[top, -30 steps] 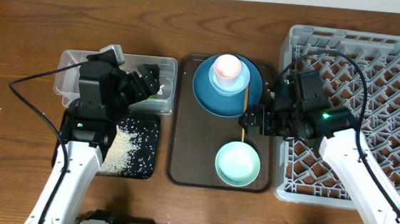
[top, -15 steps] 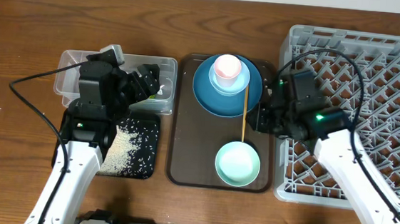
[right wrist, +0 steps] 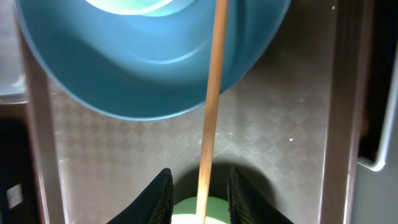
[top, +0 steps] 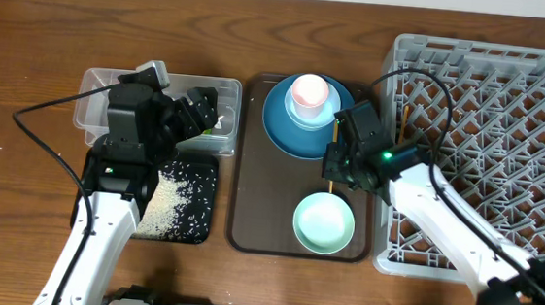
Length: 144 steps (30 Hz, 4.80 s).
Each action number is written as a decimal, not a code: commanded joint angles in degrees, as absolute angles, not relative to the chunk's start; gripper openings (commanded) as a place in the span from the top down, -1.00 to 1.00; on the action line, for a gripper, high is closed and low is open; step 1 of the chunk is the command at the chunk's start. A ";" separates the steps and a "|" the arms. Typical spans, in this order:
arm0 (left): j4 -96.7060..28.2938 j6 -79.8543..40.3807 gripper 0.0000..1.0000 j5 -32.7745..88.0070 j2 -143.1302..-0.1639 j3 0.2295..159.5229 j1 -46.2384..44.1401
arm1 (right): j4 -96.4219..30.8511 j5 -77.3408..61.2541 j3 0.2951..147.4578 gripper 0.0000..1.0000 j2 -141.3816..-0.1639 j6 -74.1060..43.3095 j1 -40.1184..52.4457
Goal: Sort waste into correct bins and load items into the dishwasher rack
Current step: 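Return the right gripper to the plate and grasp the second chopstick, then carry the second chopstick into the gray rack and release it, then move the right gripper left to the pale green bowl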
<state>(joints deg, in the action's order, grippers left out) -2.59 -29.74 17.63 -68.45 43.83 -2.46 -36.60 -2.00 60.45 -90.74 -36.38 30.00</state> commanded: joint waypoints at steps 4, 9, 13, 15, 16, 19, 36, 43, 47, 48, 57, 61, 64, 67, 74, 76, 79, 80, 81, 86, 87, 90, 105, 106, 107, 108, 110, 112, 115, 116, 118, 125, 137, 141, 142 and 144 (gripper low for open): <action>-2.52 -28.97 -0.78 17.23 -68.05 43.77 -2.44 | -36.40 -0.45 61.01 0.45 -94.78 -38.59 30.83; -2.52 -28.97 -0.78 17.23 -68.05 43.77 -2.44 | -36.38 -2.20 61.01 0.46 -95.77 -38.59 30.85; -2.52 -28.97 -0.78 17.23 -68.05 43.77 -2.44 | -36.38 -3.40 61.01 0.49 -95.74 -38.61 31.16; -2.55 -28.97 -0.78 17.23 -68.05 43.77 -2.44 | -36.40 -3.46 61.01 0.55 -95.74 -38.61 31.42; -2.52 -28.97 -0.79 17.23 -68.05 43.77 -2.44 | -36.38 -3.46 61.01 0.57 -95.74 -38.61 31.59; -2.55 -28.95 -0.79 17.26 -68.05 43.79 -2.44 | -36.36 -3.44 61.01 0.70 -95.74 -38.79 32.01; -2.52 -28.97 -0.78 17.23 -68.05 43.77 -2.44 | -36.86 -3.42 61.06 0.97 -95.53 -39.81 31.77; -2.52 -28.95 -0.78 17.23 -68.05 43.77 -2.44 | -37.85 -3.22 61.08 0.97 -93.10 -39.81 30.72; -2.52 -28.97 -0.78 17.23 -68.05 43.77 -2.44 | -38.98 -3.03 61.08 0.97 -91.02 -39.77 29.76; -2.52 -28.97 -0.78 17.23 -68.05 43.77 -2.44 | -39.35 -2.98 61.08 0.97 -90.37 -39.75 29.54; -2.55 -28.95 -0.79 17.23 -68.05 43.77 -2.44 | -43.38 -3.01 61.08 0.98 -83.07 -34.24 26.00; -2.55 -28.95 -0.79 17.23 -68.05 43.77 -2.44 | -46.30 -2.96 61.08 0.98 -79.50 -30.96 23.83; -2.57 -28.95 -0.78 17.23 -68.05 43.77 -2.44 | -48.62 -2.76 61.08 0.98 -77.12 -28.32 21.41; -2.57 -28.95 -0.79 17.23 -68.05 43.77 -2.44 | -50.74 -2.81 61.08 0.98 -75.22 -25.93 18.81; -2.59 -28.95 -0.78 17.23 -68.05 43.77 -2.44 | -53.87 -2.79 61.08 0.98 -74.52 -21.85 15.22; -2.59 -28.95 -0.78 17.23 -68.05 43.77 -2.44 | -54.30 -2.76 61.08 0.98 -74.52 -19.38 14.83; -2.57 -28.95 -0.78 17.23 -68.05 43.77 -2.44 | -54.61 -2.57 61.08 0.98 -74.52 -18.11 14.85; -2.59 -28.95 -0.78 17.23 -68.05 43.77 -2.44 | -54.72 -2.20 61.08 0.98 -74.52 -18.13 14.85; -2.57 -28.95 -0.78 17.23 -68.05 43.77 -2.44 | -54.98 -1.50 61.08 0.98 -74.52 -18.15 14.85; -2.57 -28.95 -0.79 17.23 -68.05 43.77 -2.44 | -56.21 2.44 61.06 0.99 -74.59 -18.13 14.85; -2.59 -28.95 -0.79 17.23 -68.05 43.77 -2.44 | -56.42 2.87 61.06 0.98 -74.59 -18.13 14.85; -2.57 -28.95 -0.79 17.23 -68.05 43.77 -2.44 | -56.75 4.19 61.06 0.98 -74.59 -18.15 14.85; -2.57 -28.95 -0.78 17.23 -68.05 43.77 -2.44 | -56.53 6.24 60.93 0.98 -77.69 -18.15 14.85; -2.57 -28.95 -0.78 17.23 -68.05 43.77 -2.44 | -56.49 6.22 60.93 0.97 -78.15 -18.15 14.85; -2.57 -28.95 -0.78 17.23 -68.05 43.77 -2.44 | -56.40 6.24 60.93 0.97 -78.63 -18.15 14.85; -2.57 -28.95 -0.79 17.23 -68.05 43.77 -2.44 | -56.36 6.24 60.93 0.97 -78.96 -18.17 14.85; -2.57 -28.95 -0.78 17.23 -68.05 43.77 -2.44 | -56.25 6.22 60.93 0.98 -79.66 -18.20 14.85; -2.57 -28.95 -0.79 17.23 -68.05 43.77 -2.44 | -56.23 6.22 60.93 0.95 -79.94 -18.20 14.85; -2.57 -28.95 -0.79 17.23 -68.05 43.77 -2.44 | -56.27 6.22 60.93 0.85 -79.94 -18.20 14.85; -2.57 -28.95 -0.79 17.23 -68.05 43.77 -2.44 | -56.27 6.22 60.93 0.81 -79.94 -18.20 14.85; -2.57 -28.95 -0.79 17.23 -68.05 43.77 -2.44 | -56.27 6.22 60.93 0.81 -79.94 -18.20 14.85; -2.57 -28.95 -0.78 17.23 -68.05 43.77 -2.44 | -56.38 6.20 60.93 0.79 -79.94 -18.20 14.85; -2.57 -28.95 -0.78 17.23 -68.05 43.77 -2.44 | -55.79 0.56 60.93 0.59 -79.94 -21.65 14.96; -2.57 -28.95 -0.79 17.23 -68.05 43.77 -2.44 | -54.37 -6.85 60.93 0.58 -79.94 -21.65 14.98; -2.57 -28.95 -0.78 17.23 -68.05 43.77 -2.44 | -53.95 -8.88 60.93 0.58 -79.94 -21.65 14.98; -2.57 -28.95 -0.78 17.23 -68.05 43.77 -2.44 | -52.84 -14.00 60.93 0.59 -79.94 -21.67 15.03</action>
<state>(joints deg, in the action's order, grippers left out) -2.59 -29.74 17.63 -68.45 43.83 -2.46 -53.67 -4.78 60.45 -79.90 -20.67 15.18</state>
